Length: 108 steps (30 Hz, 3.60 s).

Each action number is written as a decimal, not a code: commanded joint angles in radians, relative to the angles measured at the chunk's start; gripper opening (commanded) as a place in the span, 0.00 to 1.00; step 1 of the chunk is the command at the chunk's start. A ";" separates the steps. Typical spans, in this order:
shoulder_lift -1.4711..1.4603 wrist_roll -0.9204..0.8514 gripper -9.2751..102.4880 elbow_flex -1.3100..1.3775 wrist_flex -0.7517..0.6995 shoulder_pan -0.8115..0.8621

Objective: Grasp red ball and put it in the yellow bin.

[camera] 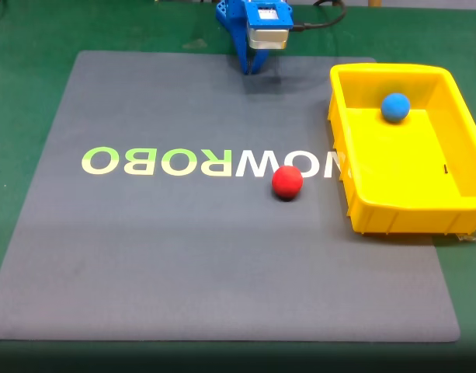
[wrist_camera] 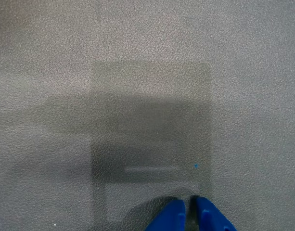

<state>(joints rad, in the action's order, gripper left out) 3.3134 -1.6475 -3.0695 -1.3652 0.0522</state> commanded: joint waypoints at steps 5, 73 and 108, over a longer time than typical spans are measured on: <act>0.012 0.015 0.08 -0.032 -0.006 0.025; -1.819 0.071 0.51 1.508 0.581 0.017; -2.329 0.127 0.49 1.936 0.652 -0.095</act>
<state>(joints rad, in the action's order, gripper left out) 0.9649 -1.5294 -1.2057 -0.7225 -0.0291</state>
